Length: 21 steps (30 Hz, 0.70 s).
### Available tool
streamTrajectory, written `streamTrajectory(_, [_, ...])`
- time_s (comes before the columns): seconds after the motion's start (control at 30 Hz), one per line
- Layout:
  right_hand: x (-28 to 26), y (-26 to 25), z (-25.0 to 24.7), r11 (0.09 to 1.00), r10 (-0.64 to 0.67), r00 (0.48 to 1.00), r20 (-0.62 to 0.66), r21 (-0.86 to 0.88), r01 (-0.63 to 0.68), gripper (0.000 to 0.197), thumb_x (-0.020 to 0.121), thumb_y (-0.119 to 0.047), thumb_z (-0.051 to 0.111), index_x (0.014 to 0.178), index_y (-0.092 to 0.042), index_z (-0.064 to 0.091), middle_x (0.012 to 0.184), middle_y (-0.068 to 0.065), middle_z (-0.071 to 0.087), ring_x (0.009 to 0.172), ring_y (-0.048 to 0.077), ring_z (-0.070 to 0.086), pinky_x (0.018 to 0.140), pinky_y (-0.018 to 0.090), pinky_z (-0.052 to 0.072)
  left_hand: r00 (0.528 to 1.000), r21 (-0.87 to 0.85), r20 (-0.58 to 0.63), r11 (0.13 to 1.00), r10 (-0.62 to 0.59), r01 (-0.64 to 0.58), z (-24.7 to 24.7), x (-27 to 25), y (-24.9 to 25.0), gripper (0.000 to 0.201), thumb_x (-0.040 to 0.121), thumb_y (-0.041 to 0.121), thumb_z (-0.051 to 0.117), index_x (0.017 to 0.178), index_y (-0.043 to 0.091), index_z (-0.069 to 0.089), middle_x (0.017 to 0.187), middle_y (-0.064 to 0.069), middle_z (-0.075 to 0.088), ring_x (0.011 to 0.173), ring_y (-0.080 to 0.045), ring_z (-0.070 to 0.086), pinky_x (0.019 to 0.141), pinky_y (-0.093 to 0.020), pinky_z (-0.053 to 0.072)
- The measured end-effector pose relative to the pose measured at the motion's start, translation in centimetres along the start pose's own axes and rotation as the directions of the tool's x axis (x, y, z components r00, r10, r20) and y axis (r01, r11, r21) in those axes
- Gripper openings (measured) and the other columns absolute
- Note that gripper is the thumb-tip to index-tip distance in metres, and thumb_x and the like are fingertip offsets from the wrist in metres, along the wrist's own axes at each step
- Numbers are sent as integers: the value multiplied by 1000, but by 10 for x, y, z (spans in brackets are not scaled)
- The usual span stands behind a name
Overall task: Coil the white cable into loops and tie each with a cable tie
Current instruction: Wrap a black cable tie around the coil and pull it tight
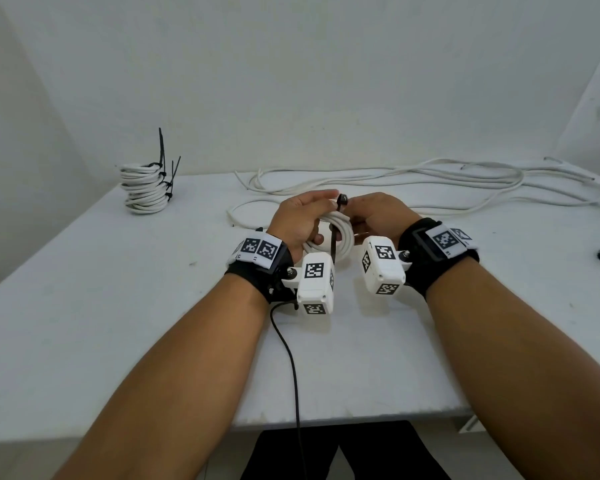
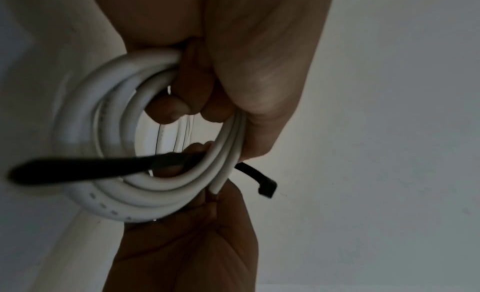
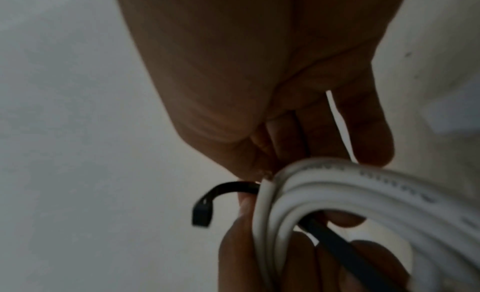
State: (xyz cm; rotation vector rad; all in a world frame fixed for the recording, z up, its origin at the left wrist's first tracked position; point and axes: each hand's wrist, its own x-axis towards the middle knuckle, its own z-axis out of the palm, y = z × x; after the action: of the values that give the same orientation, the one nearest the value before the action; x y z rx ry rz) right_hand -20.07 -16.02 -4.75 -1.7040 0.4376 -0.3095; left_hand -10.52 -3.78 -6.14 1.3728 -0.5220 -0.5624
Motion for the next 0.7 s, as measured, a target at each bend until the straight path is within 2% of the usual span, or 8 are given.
streamTrajectory(0.17, [-3,-1,6,996,-4,1000,13,85,3,8,97,-10,55,99,-4,60,80,11,66,59,18,64,50,23,52,1000,31,3,1000,-5,5,-1,-5,1,12,89,9,65,80,12,72,54,-1,47,40,-8,30,39,-21,37])
streamTrajectory(0.23, [-3,-1,6,996,-3,1000,5,94,3,4,96,-8,54,95,-7,58,78,9,65,61,19,64,51,24,52,1000,40,11,999,3,-3,-1,-6,3,10,89,10,65,82,12,71,52,1,47,39,-8,30,38,-21,37])
streamTrajectory(0.3, [-3,-2,4,992,-5,1000,10,128,4,9,95,-5,51,91,-11,55,76,9,62,64,23,62,54,27,53,1000,38,4,999,1,-1,1,-7,5,8,90,10,65,83,11,69,46,5,46,37,-7,29,38,-20,36])
streamTrajectory(0.4, [-4,-5,2,979,-39,997,69,205,24,18,94,2,43,98,-12,52,75,10,61,72,27,62,68,38,56,997,-39,-77,999,-28,25,-2,-5,9,6,88,12,68,82,10,65,50,1,41,42,-12,33,38,-20,34])
streamTrajectory(0.5, [-8,-8,1,959,-165,950,265,269,92,27,90,9,44,105,-13,49,92,16,63,83,29,62,78,41,56,983,-134,-160,989,-91,69,-8,-6,16,13,86,19,68,81,12,60,52,-1,37,47,-17,35,42,-22,34])
streamTrajectory(0.6, [-11,-5,5,959,-284,877,387,133,252,43,80,18,54,108,-15,52,104,16,60,88,29,62,84,45,55,970,-135,-214,987,-117,90,-10,-10,20,18,86,20,66,73,12,56,43,3,34,38,-15,36,42,-20,35])
streamTrajectory(0.67, [-9,-4,8,945,-309,876,371,11,328,41,78,17,64,105,-14,57,101,14,62,91,29,62,91,53,52,966,-146,-227,985,-126,94,-9,-11,19,18,84,20,67,74,11,56,46,1,34,39,-16,37,43,-21,36])
streamTrajectory(0.7, [-8,-3,10,936,-318,885,340,-40,351,34,80,13,68,101,-13,60,96,15,64,90,29,63,92,56,51,965,-150,-228,984,-132,99,-9,-11,19,18,85,20,67,75,10,55,46,1,34,39,-16,37,43,-21,35])
